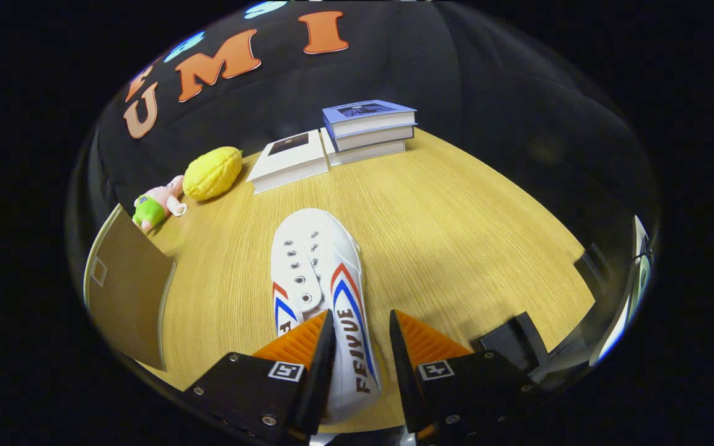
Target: Open the storage box then place both shoes into the box .Put the left shoe in first, then the right shoe, with the right side of both shoes facing outward in a uniform manner.
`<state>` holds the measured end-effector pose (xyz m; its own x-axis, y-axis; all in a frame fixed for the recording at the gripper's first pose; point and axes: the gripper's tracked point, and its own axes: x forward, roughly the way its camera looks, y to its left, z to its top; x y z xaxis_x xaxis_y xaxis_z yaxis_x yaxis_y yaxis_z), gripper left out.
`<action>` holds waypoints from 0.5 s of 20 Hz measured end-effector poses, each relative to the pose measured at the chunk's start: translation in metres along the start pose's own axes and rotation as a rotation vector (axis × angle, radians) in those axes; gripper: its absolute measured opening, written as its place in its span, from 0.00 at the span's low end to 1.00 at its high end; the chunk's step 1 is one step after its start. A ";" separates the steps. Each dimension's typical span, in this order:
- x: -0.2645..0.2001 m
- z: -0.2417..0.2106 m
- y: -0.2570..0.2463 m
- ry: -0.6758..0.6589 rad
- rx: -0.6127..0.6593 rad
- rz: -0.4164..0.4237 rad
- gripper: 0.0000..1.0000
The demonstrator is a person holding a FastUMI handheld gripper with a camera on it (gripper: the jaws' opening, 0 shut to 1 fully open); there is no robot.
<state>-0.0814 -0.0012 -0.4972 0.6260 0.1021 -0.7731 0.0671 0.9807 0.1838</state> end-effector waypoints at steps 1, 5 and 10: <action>-0.001 -0.002 0.000 0.010 -0.004 0.005 0.51; -0.001 0.000 0.007 0.008 -0.078 0.006 0.32; -0.005 0.011 0.002 -0.012 0.053 -0.038 0.00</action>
<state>-0.0760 -0.0018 -0.4867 0.6312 0.0629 -0.7731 0.1317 0.9735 0.1867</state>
